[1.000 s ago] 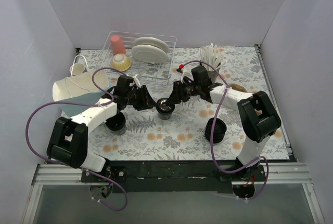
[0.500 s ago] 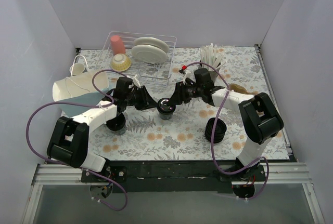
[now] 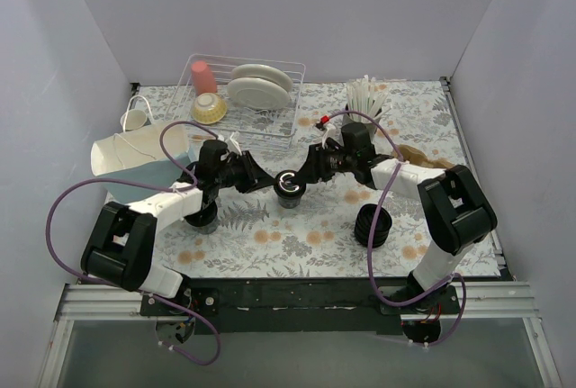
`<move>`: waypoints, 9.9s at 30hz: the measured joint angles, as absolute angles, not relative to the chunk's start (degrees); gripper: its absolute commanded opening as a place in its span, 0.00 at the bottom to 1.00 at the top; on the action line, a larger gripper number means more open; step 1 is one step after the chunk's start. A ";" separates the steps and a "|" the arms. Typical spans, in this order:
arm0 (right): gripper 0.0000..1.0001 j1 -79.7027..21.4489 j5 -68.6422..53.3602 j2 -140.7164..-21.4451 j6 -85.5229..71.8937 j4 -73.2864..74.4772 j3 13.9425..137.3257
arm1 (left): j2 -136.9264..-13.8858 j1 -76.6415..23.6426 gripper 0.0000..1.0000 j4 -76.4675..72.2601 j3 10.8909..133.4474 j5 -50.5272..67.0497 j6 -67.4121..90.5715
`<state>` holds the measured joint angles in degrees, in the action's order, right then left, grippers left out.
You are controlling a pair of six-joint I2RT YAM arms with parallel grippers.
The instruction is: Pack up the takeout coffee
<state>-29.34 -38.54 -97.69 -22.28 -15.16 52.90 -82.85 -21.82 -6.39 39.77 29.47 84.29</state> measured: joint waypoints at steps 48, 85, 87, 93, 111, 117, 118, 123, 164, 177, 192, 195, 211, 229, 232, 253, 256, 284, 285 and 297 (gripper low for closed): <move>0.45 -28.60 -34.63 -93.32 -28.03 -14.59 49.28 | -75.81 -23.03 0.73 3.27 43.51 28.91 78.06; 0.45 -27.75 -31.86 -92.20 -31.09 -13.21 49.25 | -90.70 -26.13 0.64 -7.75 45.12 33.50 76.23; 0.45 -27.75 -31.81 -92.20 -31.09 -13.23 49.21 | -90.78 -26.11 0.68 -7.46 45.12 33.26 76.25; 0.45 -27.75 -31.86 -92.18 -31.14 -13.65 48.95 | -90.50 -26.11 0.74 -6.55 45.12 32.29 76.42; 0.45 -28.08 -33.28 -92.18 -31.53 -14.39 48.21 | -87.18 -26.59 0.78 -4.60 45.17 25.71 76.36; 0.45 -28.21 -33.74 -92.18 -31.64 -14.76 48.10 | -86.15 -26.94 0.73 -3.33 46.28 22.92 75.16; 0.45 -28.21 -33.80 -92.18 -31.70 -14.76 48.07 | -86.15 -27.05 0.72 -3.22 46.57 22.70 74.94; 0.45 -28.21 -33.87 -92.18 -32.18 -14.98 47.90 | -86.15 -28.25 0.69 -2.94 46.76 21.76 73.89; 0.56 -28.16 -36.69 -91.96 -30.96 -13.85 47.09 | -86.28 -30.98 0.50 -7.75 44.12 22.39 72.99; 0.46 -27.83 -37.47 -93.17 -31.40 -15.86 47.13 | -88.68 -31.38 0.62 -1.56 49.54 22.22 71.75; 0.45 -28.36 -37.28 -93.08 -31.73 -16.82 46.92 | -88.99 -31.48 0.63 13.43 63.66 14.46 72.03; 0.45 -28.36 -37.21 -92.66 -32.03 -17.45 46.22 | -86.00 -31.59 0.61 15.35 61.28 12.67 73.03; 0.43 -29.02 -34.30 -90.06 -33.19 -16.71 44.60 | -66.78 -34.41 0.59 14.31 43.55 10.41 80.95; 0.67 -31.27 -33.76 -89.62 -27.55 -6.94 49.30 | -69.21 -35.86 0.67 15.07 43.46 6.11 78.78; 0.70 -31.27 -33.30 -89.60 -27.03 -5.74 50.19 | -69.21 -35.86 0.67 15.44 43.46 5.89 78.59; 0.77 -35.16 -16.38 -72.47 -55.99 -7.79 36.58 | -70.96 -35.86 0.66 15.42 43.46 5.04 78.19; 0.77 -37.98 -13.08 -71.90 -59.92 -8.80 36.56 | -71.07 -35.86 0.66 15.16 43.46 5.04 78.19; 0.62 -46.98 4.21 -75.33 -74.83 -10.63 34.63 | -72.25 -35.81 0.63 9.72 40.93 6.57 79.77; 0.58 -46.98 4.32 -75.88 -74.83 -10.68 34.61 | -72.23 -35.79 0.63 9.41 40.80 6.72 79.96; 0.38 -46.98 7.35 -76.84 -63.88 -12.08 36.49 | -72.20 -35.77 0.64 8.58 40.23 8.05 80.18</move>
<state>-46.98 7.35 -76.84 -63.88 -12.08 36.49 -72.20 -35.77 8.58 40.23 8.05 80.18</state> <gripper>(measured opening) 0.459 0.633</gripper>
